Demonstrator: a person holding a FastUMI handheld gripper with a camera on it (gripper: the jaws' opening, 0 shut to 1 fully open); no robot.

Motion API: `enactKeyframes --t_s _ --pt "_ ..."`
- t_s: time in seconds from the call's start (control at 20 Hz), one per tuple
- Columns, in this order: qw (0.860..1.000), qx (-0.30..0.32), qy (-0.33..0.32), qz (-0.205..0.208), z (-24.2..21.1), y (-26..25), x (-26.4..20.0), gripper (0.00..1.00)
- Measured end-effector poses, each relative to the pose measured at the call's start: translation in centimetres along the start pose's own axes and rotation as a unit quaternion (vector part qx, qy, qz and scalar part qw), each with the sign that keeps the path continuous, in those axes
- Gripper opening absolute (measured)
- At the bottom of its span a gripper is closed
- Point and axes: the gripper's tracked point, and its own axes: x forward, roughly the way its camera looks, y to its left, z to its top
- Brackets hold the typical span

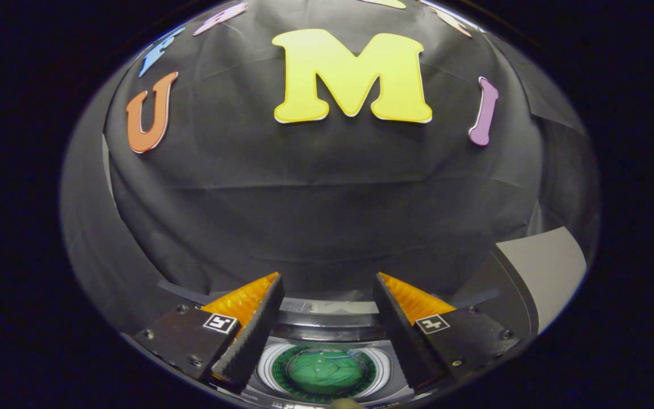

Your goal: Put the clothes into the washing machine and then close the washing machine lid.

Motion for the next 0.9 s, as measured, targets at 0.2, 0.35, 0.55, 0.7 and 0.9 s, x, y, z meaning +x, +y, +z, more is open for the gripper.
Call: enactKeyframes --t_s 0.2,0.35,0.55,0.7,0.9 --pt "1.0 -0.002 0.001 0.005 -1.3 0.1 -1.3 0.99" --pt "1.0 0.002 0.004 0.009 -2.4 0.2 -2.2 0.99" --pt "1.0 0.001 0.014 0.013 -4.2 0.3 -3.4 0.99" --pt "0.999 0.003 0.029 0.017 -5.9 0.5 -4.3 0.99" --pt "0.998 -0.012 0.066 0.017 -9.5 0.5 -5.8 0.99"
